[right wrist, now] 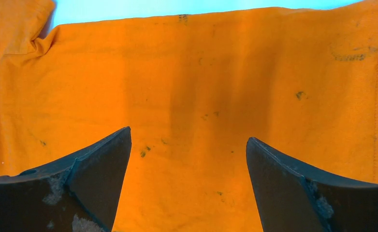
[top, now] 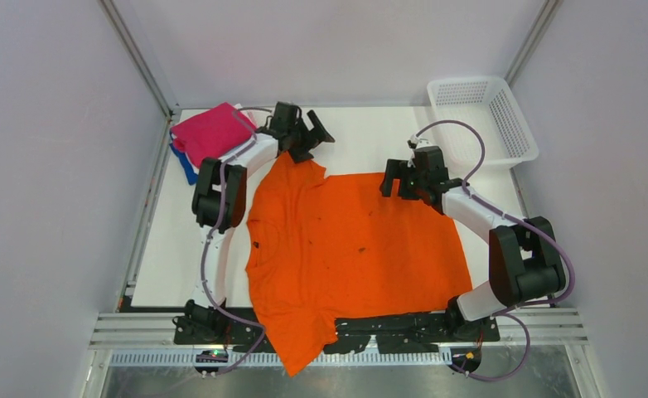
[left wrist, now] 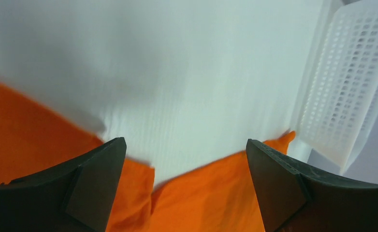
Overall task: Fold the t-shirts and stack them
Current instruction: Flatten out the tshirt
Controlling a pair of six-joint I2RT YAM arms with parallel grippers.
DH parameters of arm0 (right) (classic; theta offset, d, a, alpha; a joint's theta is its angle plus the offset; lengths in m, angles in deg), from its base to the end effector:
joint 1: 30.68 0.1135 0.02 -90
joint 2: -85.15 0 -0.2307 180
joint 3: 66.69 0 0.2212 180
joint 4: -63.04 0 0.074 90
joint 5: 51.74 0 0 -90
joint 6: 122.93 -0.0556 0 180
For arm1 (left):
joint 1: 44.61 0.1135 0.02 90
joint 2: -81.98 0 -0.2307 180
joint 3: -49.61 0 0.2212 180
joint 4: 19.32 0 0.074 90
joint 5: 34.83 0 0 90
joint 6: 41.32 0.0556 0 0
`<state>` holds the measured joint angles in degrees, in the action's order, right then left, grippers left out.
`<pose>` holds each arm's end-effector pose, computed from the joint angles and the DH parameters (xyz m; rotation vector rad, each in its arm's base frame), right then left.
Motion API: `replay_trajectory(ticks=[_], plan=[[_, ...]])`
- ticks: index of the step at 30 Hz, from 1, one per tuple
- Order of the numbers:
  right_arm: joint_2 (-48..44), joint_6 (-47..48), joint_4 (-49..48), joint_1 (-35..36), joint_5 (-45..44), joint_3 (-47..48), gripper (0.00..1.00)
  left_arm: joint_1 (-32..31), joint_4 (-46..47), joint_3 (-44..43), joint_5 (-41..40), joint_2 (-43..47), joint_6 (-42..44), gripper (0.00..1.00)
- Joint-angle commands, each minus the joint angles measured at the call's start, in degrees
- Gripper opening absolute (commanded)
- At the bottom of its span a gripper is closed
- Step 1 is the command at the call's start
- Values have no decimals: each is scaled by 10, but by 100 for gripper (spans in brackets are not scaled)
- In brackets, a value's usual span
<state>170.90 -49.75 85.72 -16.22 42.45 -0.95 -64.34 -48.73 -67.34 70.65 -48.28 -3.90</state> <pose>0.2952 0.0803 0.1801 0.0107 2.3409 0.3589 0.4450 -0.1754 0.1521 -0.5584 2.4147 -0.9104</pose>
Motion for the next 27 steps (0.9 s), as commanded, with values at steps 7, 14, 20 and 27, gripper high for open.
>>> replay_trajectory(ticks=[7, 14, 20, 27], plan=[[-15, -6, -21, -11, -5, -2, 96, -3, -157, -304, 32, -91, 80, 100], [-21, -21, 2, -11, -11, -5, 95, -15, -161, -17, -87, 184, 200, 100], [-45, -35, 32, -11, -27, -29, 95, -22, -136, 283, -124, 381, 201, 100], [-69, -52, 41, -11, -39, -66, 95, -30, -111, 407, -116, 408, 177, 100]])
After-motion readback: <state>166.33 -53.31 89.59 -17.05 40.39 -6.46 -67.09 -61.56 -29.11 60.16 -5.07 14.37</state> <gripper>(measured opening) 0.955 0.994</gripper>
